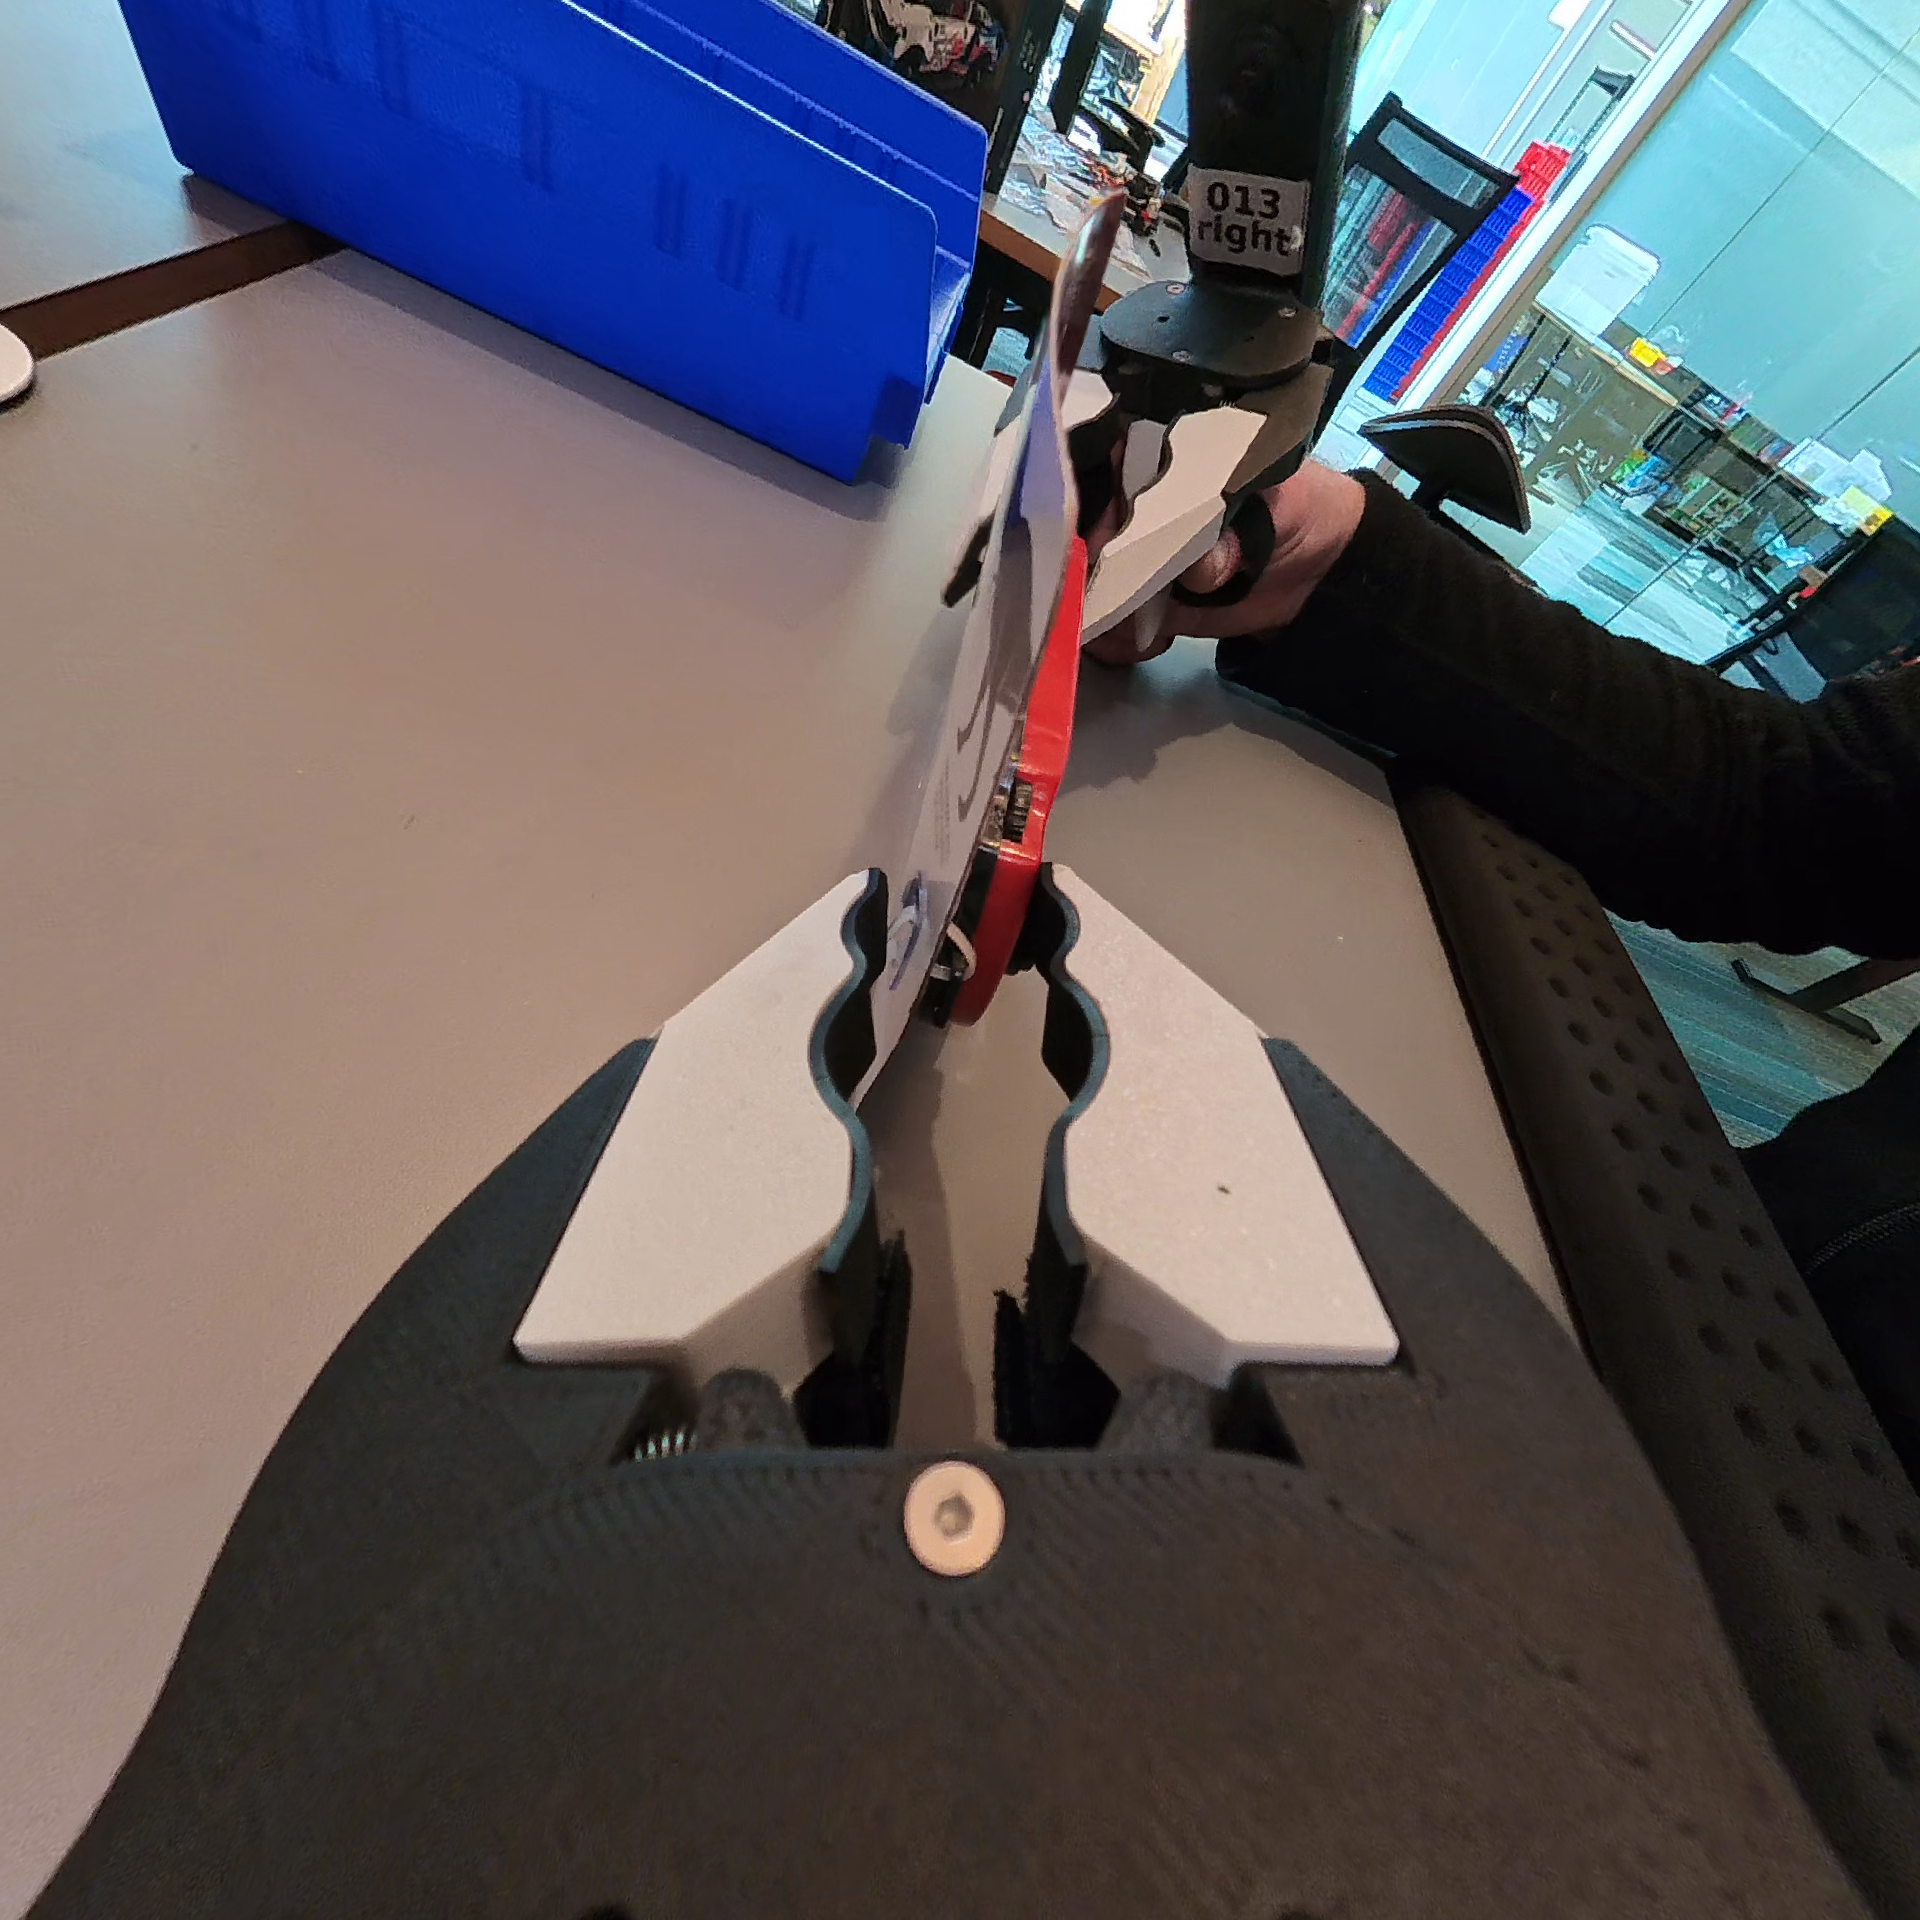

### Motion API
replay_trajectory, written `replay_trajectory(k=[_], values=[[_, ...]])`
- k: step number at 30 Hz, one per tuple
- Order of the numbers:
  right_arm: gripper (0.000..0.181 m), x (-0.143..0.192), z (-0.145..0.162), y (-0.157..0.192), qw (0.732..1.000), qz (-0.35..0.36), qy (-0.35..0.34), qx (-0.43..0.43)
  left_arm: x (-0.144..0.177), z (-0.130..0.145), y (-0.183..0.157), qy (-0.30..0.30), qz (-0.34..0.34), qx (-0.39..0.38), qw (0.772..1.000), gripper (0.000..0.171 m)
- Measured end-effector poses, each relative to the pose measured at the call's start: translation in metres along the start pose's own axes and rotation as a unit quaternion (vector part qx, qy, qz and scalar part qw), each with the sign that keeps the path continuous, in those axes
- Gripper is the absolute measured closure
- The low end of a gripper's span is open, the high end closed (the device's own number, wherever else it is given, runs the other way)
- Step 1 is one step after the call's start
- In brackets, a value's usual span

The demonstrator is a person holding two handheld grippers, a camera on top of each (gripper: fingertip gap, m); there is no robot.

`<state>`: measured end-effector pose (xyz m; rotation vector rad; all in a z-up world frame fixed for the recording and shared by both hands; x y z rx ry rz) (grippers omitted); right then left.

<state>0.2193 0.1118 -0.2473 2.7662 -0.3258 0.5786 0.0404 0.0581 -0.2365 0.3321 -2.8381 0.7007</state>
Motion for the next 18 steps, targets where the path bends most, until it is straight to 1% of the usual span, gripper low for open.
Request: replay_trajectory(k=[5, 18], values=[[0.152, -0.0001, 0.0005, -0.0002, 1.000, -0.004, 0.009, -0.013, -0.0005, 0.0005, -0.0010, 0.004, 0.000, -0.003, 1.000, 0.145], [0.151, 0.0003, 0.0011, 0.0003, 1.000, -0.011, 0.009, -0.015, -0.0005, 0.0001, -0.0008, 0.004, 0.001, -0.002, 1.000, 0.145]])
Point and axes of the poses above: each gripper's, where its closed fingertips meet, x back along the fingers, z out of its underside, y = z × x across the jaws, the point moved 4 cm from there along x, back along the fingers, and after that the axes turned 11 degrees about z, right-handed, at the moved point
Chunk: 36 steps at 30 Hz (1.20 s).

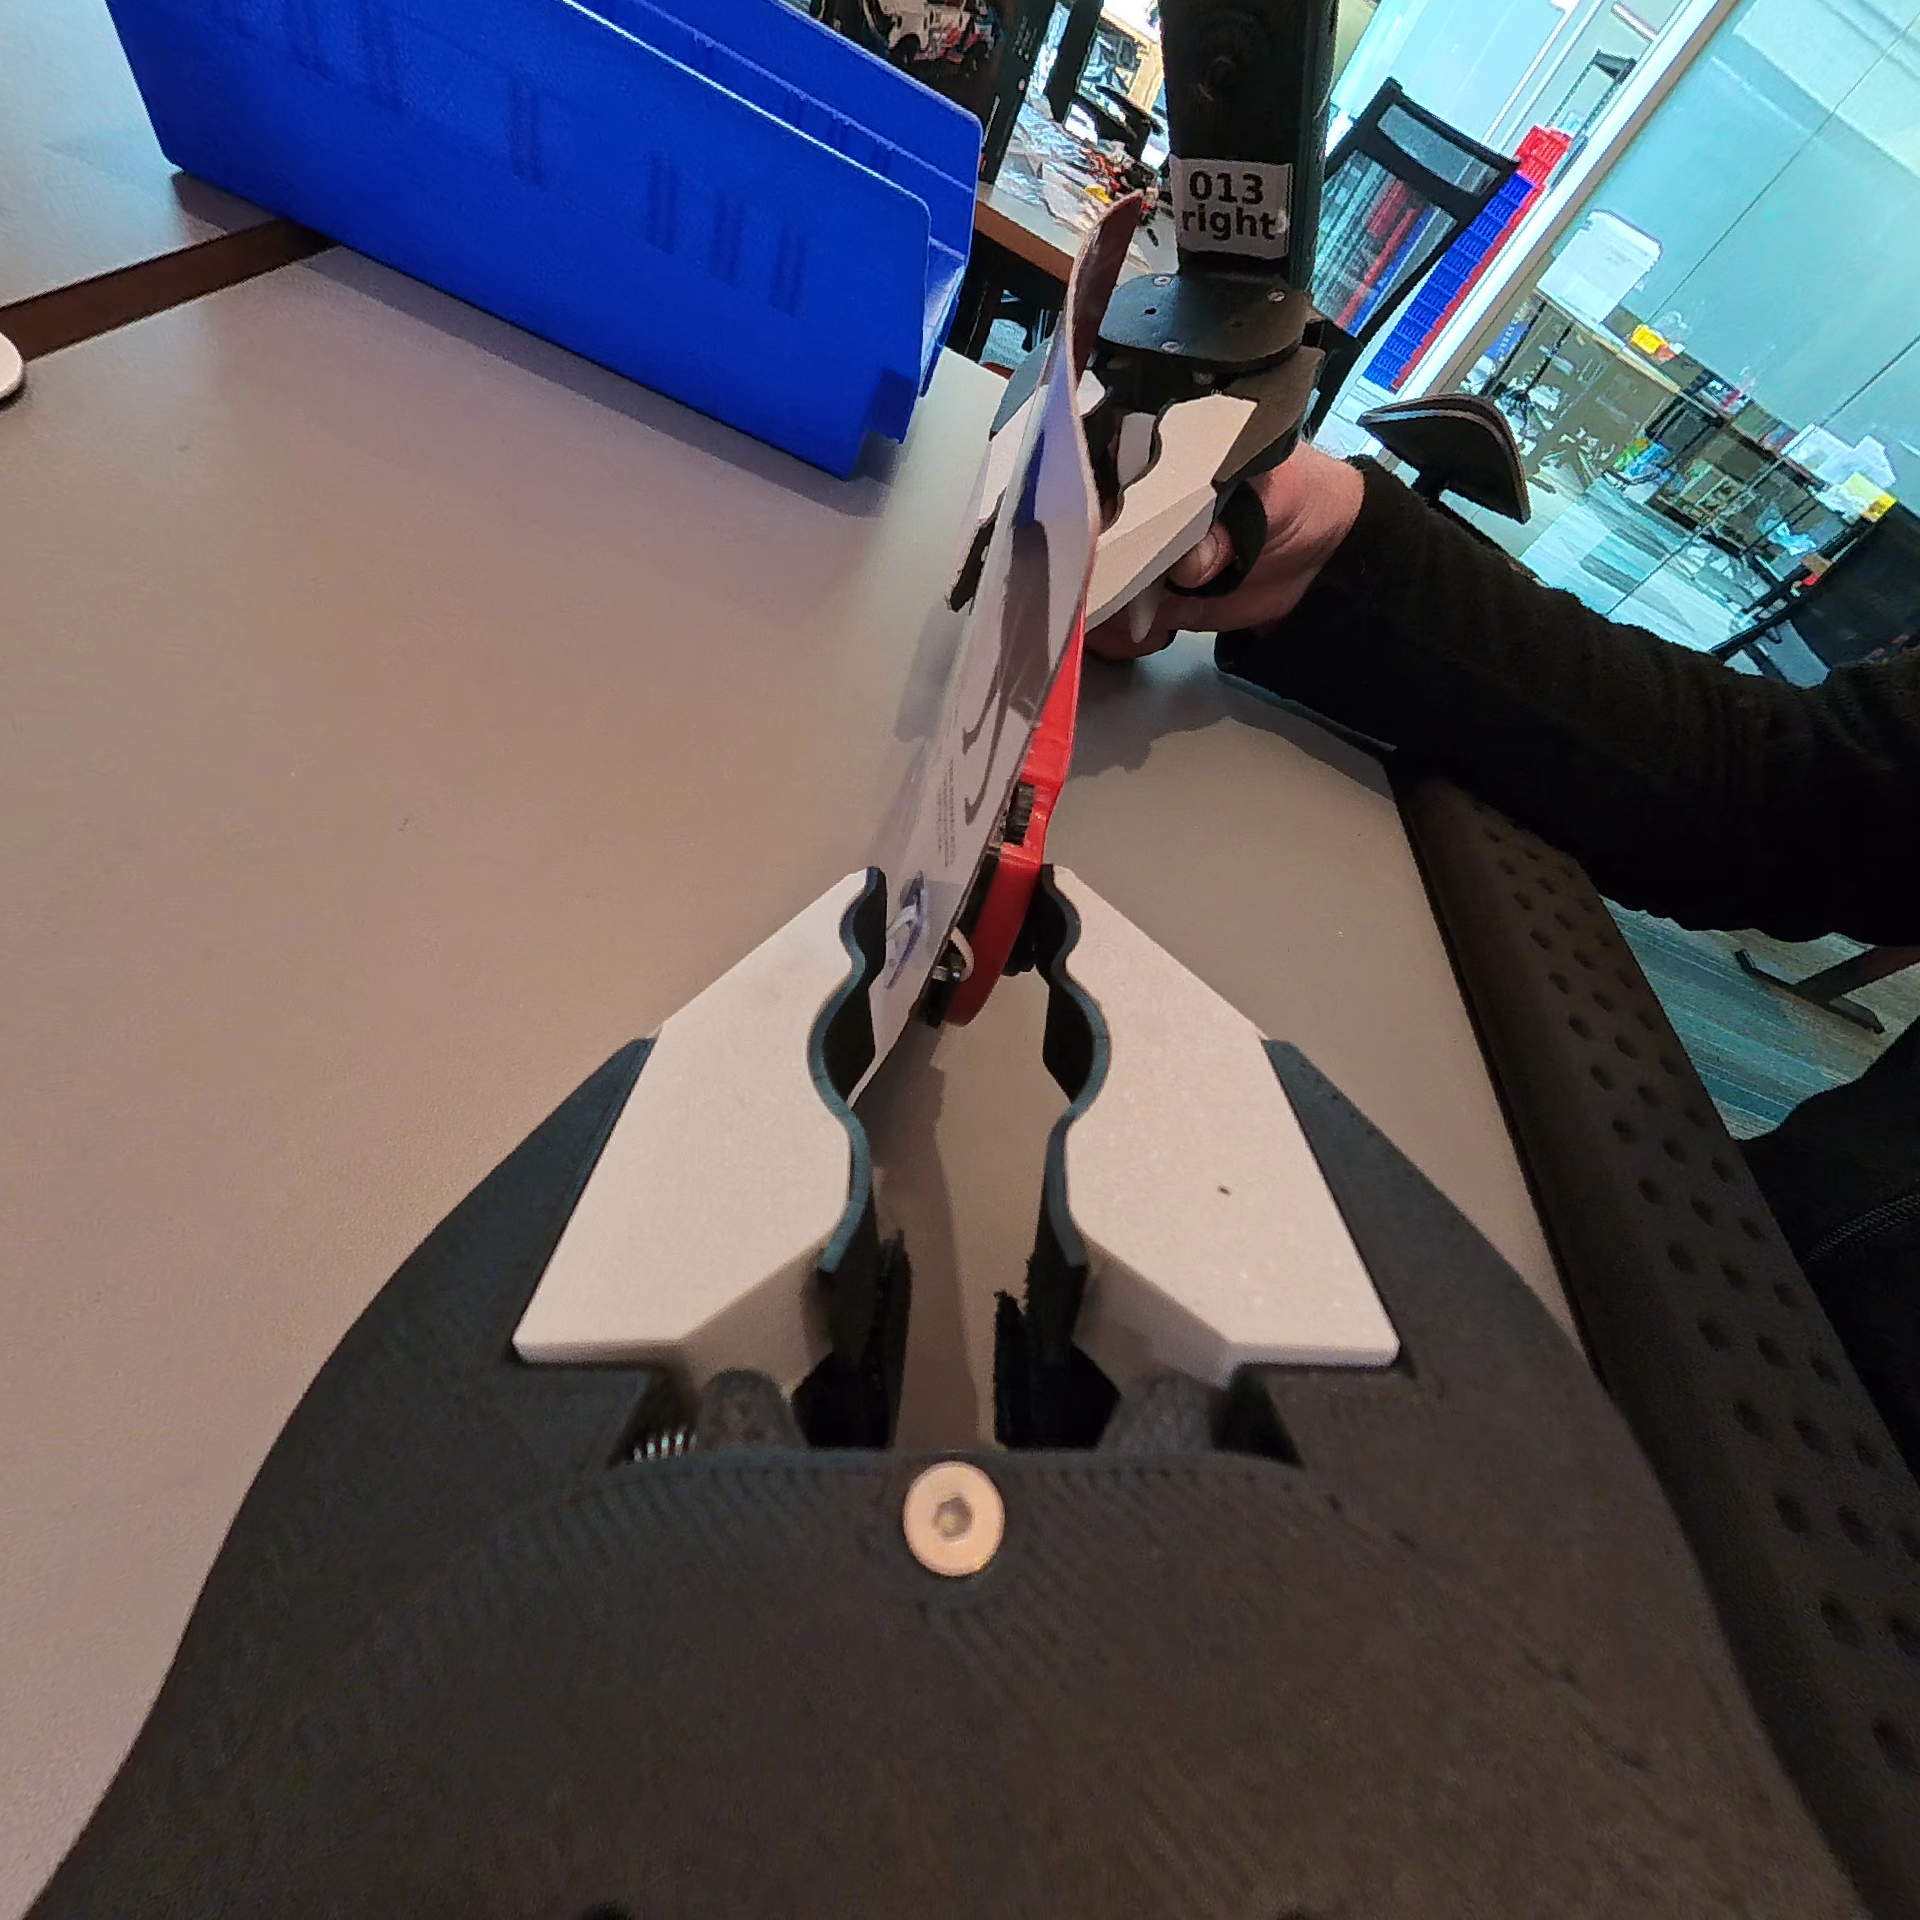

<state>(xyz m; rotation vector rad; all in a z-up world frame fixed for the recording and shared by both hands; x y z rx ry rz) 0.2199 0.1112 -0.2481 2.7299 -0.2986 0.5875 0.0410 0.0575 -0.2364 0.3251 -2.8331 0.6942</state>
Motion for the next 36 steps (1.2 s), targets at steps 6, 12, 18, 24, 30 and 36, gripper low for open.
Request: replay_trajectory(k=[6, 12, 18, 24, 30, 36], values=[[0.147, -0.0001, -0.0005, -0.0002, 1.000, 0.002, -0.006, 0.002, 0.0000, -0.0004, 0.0004, -0.002, 0.001, 0.002, 1.000, 0.145], [0.142, 0.0001, 0.0001, 0.0016, 1.000, 0.000, -0.004, 0.008, 0.0000, -0.0005, 0.0008, -0.003, 0.000, 0.003, 1.000, 0.145], [0.140, 0.0005, 0.0013, 0.0008, 1.000, 0.005, 0.003, 0.013, 0.0000, -0.0005, 0.0011, -0.002, 0.000, 0.002, 1.000, 0.145], [0.145, 0.0032, 0.0026, -0.0025, 1.000, 0.011, 0.004, 0.014, 0.0001, -0.0005, 0.0013, -0.002, 0.000, 0.003, 1.000, 0.145], [0.148, 0.0051, 0.0020, -0.0035, 1.000, 0.006, -0.002, 0.008, -0.0002, -0.0005, 0.0011, -0.003, 0.001, 0.003, 1.000, 0.145], [0.155, 0.0049, 0.0025, -0.0031, 1.000, 0.001, 0.002, 0.002, -0.0003, -0.0004, 0.0013, -0.001, 0.000, 0.003, 1.000, 0.145]])
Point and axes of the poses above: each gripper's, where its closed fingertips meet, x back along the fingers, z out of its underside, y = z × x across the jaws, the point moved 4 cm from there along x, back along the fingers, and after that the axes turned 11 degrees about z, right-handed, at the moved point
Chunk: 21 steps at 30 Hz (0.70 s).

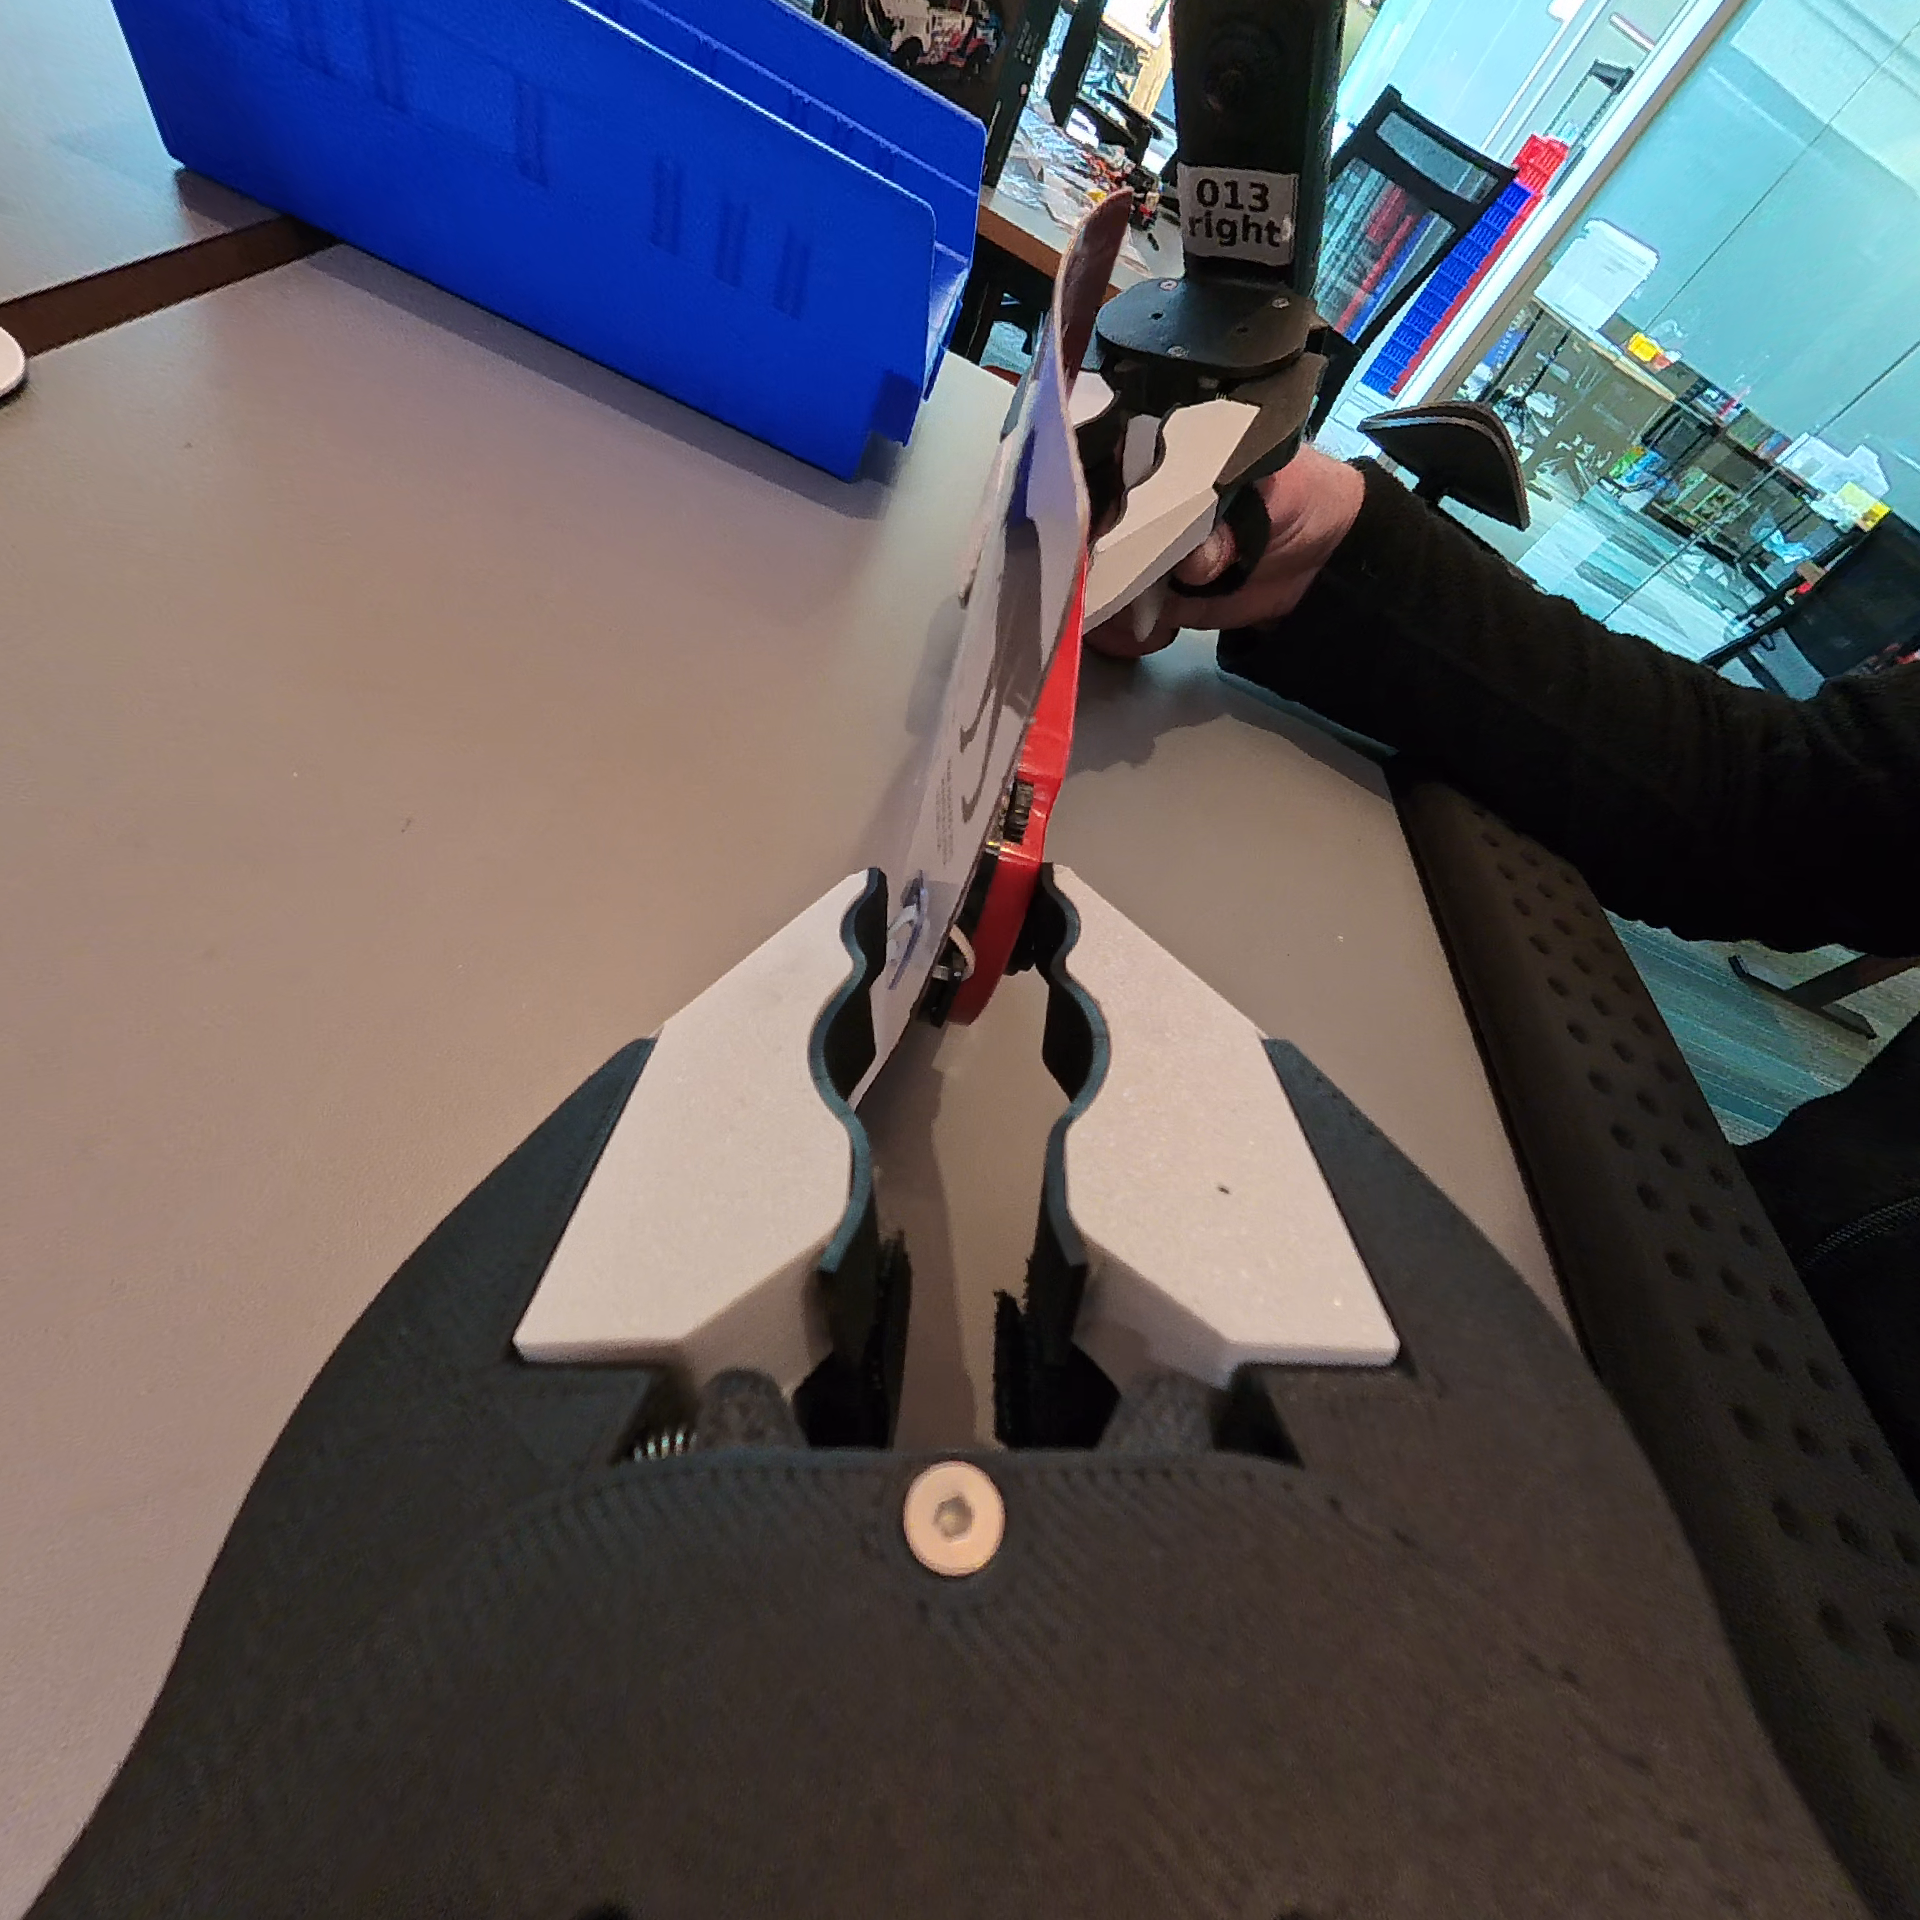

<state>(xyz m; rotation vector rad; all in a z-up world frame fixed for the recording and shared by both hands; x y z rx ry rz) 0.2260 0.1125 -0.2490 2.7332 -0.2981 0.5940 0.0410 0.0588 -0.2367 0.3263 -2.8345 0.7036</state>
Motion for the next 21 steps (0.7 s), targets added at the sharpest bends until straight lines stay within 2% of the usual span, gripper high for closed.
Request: replay_trajectory(k=[21], values=[[0.150, 0.0000, -0.0002, 0.0003, 1.000, -0.002, -0.003, -0.002, 0.0001, -0.0003, -0.0001, 0.000, 0.001, 0.000, 1.000, 0.145]])
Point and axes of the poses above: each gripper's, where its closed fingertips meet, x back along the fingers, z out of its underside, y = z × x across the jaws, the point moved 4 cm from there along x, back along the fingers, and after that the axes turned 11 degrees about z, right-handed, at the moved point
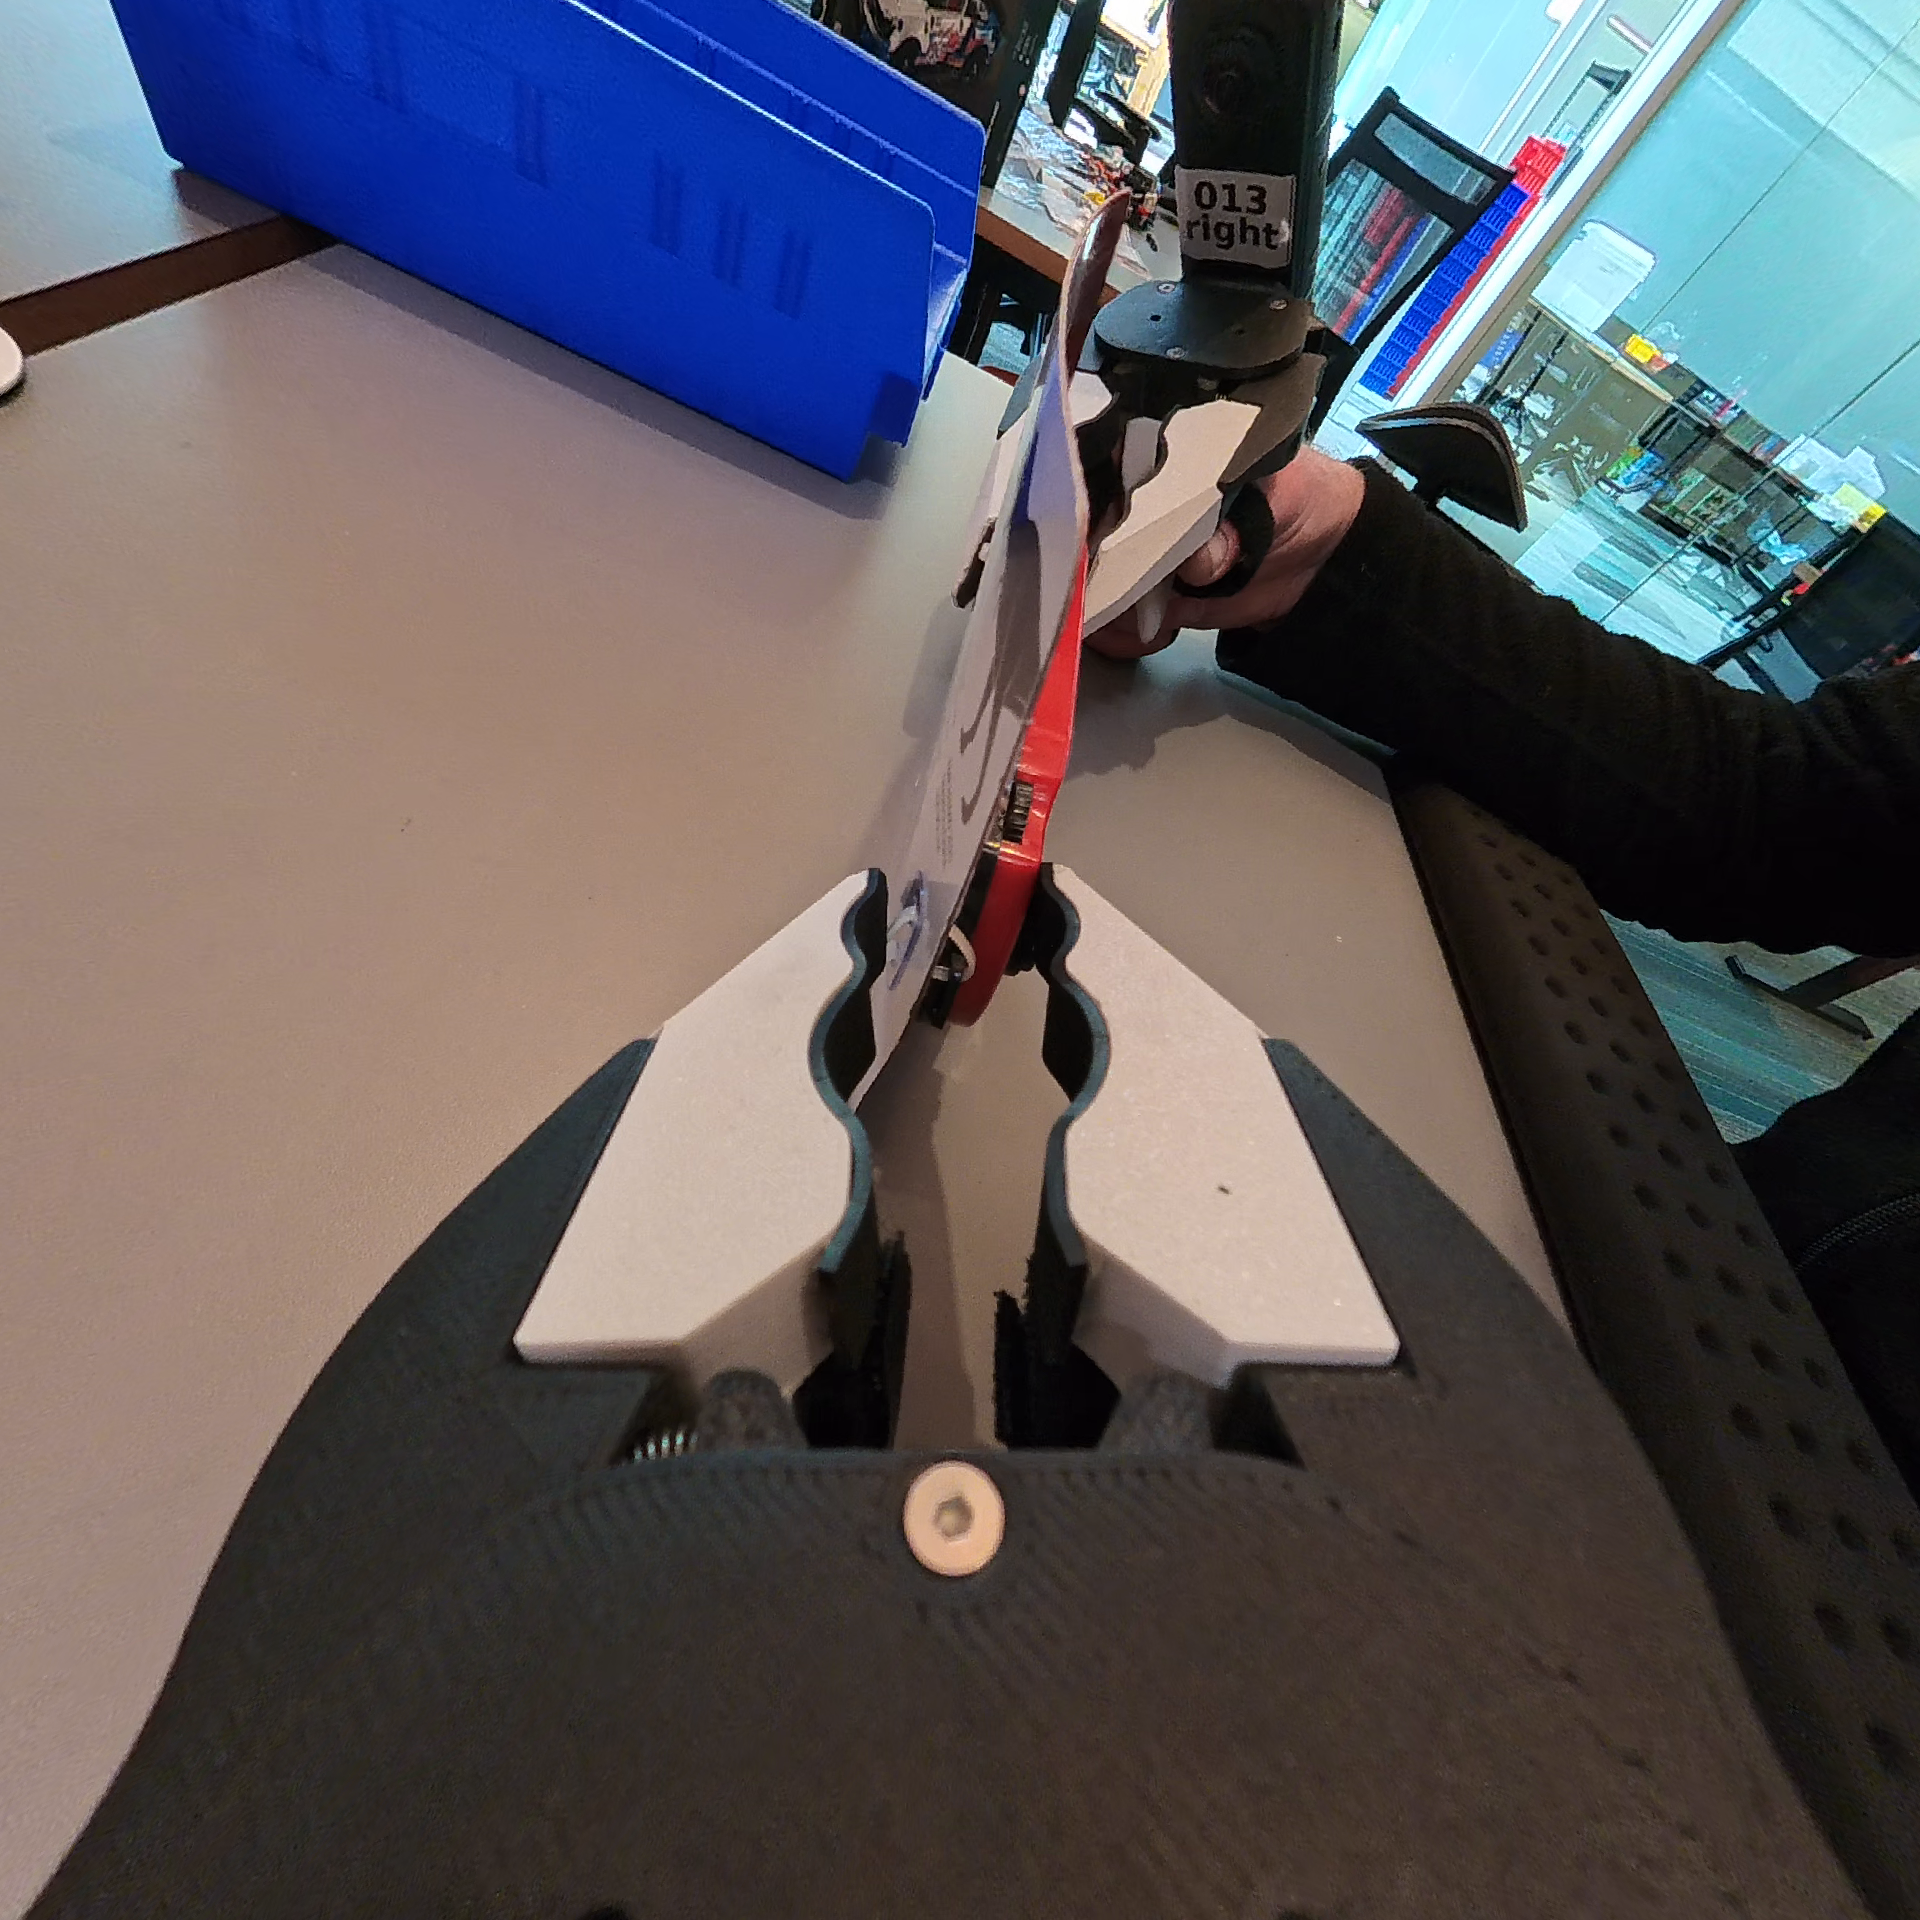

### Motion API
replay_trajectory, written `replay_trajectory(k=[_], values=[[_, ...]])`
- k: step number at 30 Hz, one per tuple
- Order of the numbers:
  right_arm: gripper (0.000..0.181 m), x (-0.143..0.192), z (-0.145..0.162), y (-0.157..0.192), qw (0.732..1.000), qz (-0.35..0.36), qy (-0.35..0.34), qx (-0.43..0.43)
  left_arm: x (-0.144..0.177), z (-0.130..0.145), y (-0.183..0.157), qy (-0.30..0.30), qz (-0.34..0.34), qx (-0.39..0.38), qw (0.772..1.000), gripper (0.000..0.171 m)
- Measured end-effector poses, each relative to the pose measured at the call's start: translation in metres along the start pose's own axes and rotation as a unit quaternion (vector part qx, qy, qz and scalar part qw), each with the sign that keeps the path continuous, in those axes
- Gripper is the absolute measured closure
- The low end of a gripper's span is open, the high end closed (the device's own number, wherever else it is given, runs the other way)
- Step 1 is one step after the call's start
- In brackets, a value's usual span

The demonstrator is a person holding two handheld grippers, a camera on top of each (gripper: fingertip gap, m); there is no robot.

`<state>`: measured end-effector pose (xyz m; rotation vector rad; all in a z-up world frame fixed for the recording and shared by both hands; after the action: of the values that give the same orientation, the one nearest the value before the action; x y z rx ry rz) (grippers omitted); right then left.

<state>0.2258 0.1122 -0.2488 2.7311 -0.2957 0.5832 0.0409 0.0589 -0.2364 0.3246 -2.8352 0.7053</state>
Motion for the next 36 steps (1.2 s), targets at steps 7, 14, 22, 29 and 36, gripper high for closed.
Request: replay_trajectory(k=[7, 14, 22, 29, 36], values=[[0.148, 0.000, 0.000, 0.000, 1.000, 0.002, 0.000, 0.002, 0.000, 0.000, 0.000, 0.000, 0.000, 0.000, 1.000, 0.145], [0.150, 0.000, -0.001, 0.000, 1.000, -0.003, 0.001, -0.011, 0.000, -0.001, 0.001, -0.005, 0.003, 0.011, 1.000, 0.145], [0.157, -0.002, -0.003, -0.002, 0.998, -0.009, 0.014, -0.056, 0.001, -0.004, 0.008, -0.007, 0.003, 0.037, 0.999, 0.146], [0.156, -0.002, -0.002, -0.004, 0.998, -0.013, 0.012, -0.061, 0.001, -0.005, 0.011, -0.010, 0.008, 0.041, 0.999, 0.146], [0.155, -0.002, -0.002, -0.003, 0.998, -0.014, 0.011, -0.062, 0.001, -0.005, 0.012, -0.009, 0.009, 0.041, 0.999, 0.146]])
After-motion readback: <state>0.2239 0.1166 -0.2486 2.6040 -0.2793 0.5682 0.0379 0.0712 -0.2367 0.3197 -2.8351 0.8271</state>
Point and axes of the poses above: each gripper's, where its closed fingertips meet, x back along the fingers, z out of its underside, y = z × x across the jaws, the point moved 4 cm from there along x, back along the fingers, and after that the axes turned 11 degrees about z, right-handed, at the moved point
